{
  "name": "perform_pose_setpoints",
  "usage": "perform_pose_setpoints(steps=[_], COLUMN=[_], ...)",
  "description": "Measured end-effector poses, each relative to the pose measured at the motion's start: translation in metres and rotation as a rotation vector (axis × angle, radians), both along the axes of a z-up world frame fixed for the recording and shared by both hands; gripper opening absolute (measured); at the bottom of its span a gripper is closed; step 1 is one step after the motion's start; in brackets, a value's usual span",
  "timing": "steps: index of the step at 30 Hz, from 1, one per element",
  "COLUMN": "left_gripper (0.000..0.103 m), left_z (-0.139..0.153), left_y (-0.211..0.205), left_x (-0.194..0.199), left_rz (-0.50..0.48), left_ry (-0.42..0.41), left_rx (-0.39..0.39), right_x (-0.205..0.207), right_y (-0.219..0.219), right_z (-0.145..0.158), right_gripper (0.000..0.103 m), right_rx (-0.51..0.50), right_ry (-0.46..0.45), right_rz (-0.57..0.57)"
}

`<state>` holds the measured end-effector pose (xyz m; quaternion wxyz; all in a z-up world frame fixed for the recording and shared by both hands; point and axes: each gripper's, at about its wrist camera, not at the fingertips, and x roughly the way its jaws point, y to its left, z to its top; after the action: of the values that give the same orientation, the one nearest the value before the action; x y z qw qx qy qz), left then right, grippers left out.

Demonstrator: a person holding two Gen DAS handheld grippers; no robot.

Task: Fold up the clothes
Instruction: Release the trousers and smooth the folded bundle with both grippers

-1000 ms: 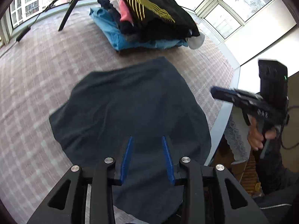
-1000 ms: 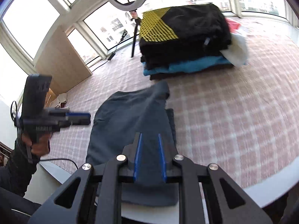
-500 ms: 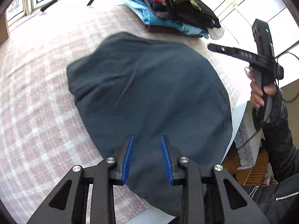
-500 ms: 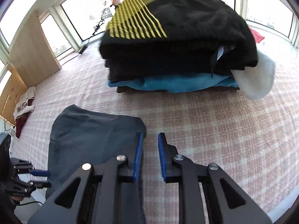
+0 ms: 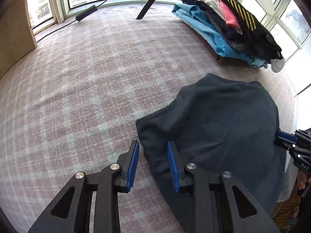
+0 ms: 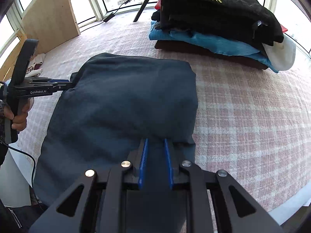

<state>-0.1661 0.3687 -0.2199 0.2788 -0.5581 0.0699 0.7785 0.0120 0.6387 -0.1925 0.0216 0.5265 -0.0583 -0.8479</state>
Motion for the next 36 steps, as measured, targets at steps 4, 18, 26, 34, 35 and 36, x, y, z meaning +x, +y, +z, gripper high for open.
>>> perform_pose_setpoints(steps=[4,18,26,34,35,36], left_gripper=[0.027,0.027,0.048,0.048,0.048,0.049], left_z=[0.026,0.017,0.032,-0.001,-0.004,-0.007], left_y=[-0.016,-0.033,-0.066,-0.045,-0.048,-0.048], left_x=[0.034,0.157,0.086,0.062,0.063,0.063], left_rz=[-0.045,-0.252,0.061,0.151,0.171,0.192], left_ry=[-0.042,-0.201,-0.225,-0.351,-0.358,-0.365], left_rx=[0.105,0.153,0.192,0.227,0.230,0.236], right_x=[0.025,0.044,0.050,0.002,-0.002,-0.006], right_y=[-0.028,-0.079,-0.006,0.044,0.042,0.041], right_z=[0.023,-0.018,0.034,0.000,-0.005,-0.010], right_gripper=[0.018,0.018,0.070,0.070,0.070,0.070], right_rx=[-0.087,-0.106,-0.009,-0.179,-0.183,-0.165], right_ry=[0.038,-0.104,0.116,-0.055,-0.072,-0.087], right_rz=[0.082,0.073,-0.240,-0.253,-0.225,-0.205])
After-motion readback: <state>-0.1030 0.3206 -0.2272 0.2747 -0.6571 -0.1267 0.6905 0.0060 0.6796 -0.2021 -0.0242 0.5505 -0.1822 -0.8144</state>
